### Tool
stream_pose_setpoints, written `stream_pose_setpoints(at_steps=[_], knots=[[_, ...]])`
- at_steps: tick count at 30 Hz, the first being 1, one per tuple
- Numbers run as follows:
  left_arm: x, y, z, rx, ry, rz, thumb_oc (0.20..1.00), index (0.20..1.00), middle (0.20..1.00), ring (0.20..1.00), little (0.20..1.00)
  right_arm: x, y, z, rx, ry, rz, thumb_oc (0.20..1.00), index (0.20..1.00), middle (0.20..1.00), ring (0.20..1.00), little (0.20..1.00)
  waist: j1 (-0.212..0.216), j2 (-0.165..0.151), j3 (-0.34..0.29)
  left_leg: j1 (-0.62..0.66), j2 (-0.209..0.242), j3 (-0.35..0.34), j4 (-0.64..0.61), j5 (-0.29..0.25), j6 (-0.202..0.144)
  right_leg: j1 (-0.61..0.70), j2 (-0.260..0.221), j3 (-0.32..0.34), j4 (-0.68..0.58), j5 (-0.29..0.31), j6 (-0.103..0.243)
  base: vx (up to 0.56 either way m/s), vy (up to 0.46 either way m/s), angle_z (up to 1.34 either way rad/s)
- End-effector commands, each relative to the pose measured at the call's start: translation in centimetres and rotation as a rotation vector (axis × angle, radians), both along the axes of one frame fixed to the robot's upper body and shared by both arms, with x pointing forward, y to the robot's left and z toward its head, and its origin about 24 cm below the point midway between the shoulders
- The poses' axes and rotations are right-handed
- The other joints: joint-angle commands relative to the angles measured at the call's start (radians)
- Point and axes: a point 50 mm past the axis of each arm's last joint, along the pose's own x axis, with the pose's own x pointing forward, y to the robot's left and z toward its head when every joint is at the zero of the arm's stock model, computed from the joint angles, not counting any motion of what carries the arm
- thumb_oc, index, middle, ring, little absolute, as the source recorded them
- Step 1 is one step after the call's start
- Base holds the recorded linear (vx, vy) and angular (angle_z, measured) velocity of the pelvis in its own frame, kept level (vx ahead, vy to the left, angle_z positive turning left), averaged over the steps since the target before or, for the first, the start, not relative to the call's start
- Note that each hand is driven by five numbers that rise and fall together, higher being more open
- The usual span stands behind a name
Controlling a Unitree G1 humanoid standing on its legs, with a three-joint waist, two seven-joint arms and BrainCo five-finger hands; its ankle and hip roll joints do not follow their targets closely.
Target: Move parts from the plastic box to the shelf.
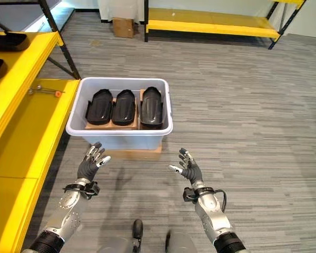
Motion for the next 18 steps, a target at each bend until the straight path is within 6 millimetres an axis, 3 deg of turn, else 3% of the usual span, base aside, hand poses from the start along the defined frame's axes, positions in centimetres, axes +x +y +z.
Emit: stream_pose_setpoints(at_steps=[1, 4, 8, 18], knots=[[0.7, 0.0, 2.0, 0.019, -0.118, 0.004, 1.000, 1.000, 1.000, 1.000, 1.000, 1.4, 0.4, 2.2, -0.024, -0.119, 0.024, 1.000, 1.000, 1.000, 1.000, 1.000, -0.004, -0.018, -0.016, 0.047, -0.010, -0.044, 0.014, -0.043, -0.059, 0.044, -0.017, -0.039, -0.237, 0.250, 0.020, 0.24, -0.110, -0.05], [0.4, -0.5, 1.5, 0.019, -0.102, -0.013, 1.000, 1.000, 1.000, 1.000, 1.000, 1.1, 0.2, 2.1, -0.031, -0.116, 0.018, 1.000, 1.000, 1.000, 1.000, 1.000, -0.008, -0.036, -0.035, 0.073, -0.014, -0.052, 0.017, -0.074, -0.073, 0.113, -0.011, -0.023, -0.298, 0.267, 0.012, 0.20, -0.114, 0.19], [0.9, -1.2, 1.8, -0.005, -0.113, -0.026, 1.000, 1.000, 1.000, 1.000, 1.000, 1.7, -0.6, 2.7, -0.038, -0.141, -0.005, 1.000, 1.000, 1.000, 1.000, 1.000, -0.009, -0.035, -0.059, 0.061, 0.004, -0.052, 0.060, -0.103, -0.089, 0.149, 0.000, -0.041, -0.308, 0.253, -0.002, 0.14, -0.108, 0.20], [1.1, -1.9, 1.7, -0.020, -0.105, -0.049, 1.000, 1.000, 1.000, 1.000, 1.000, 1.6, -1.3, 2.6, -0.042, -0.133, -0.028, 1.000, 1.000, 1.000, 1.000, 1.000, -0.023, -0.029, -0.081, 0.081, 0.050, -0.059, 0.067, -0.103, -0.126, 0.190, 0.027, -0.036, -0.321, 0.210, -0.025, 0.08, -0.077, 0.14]])
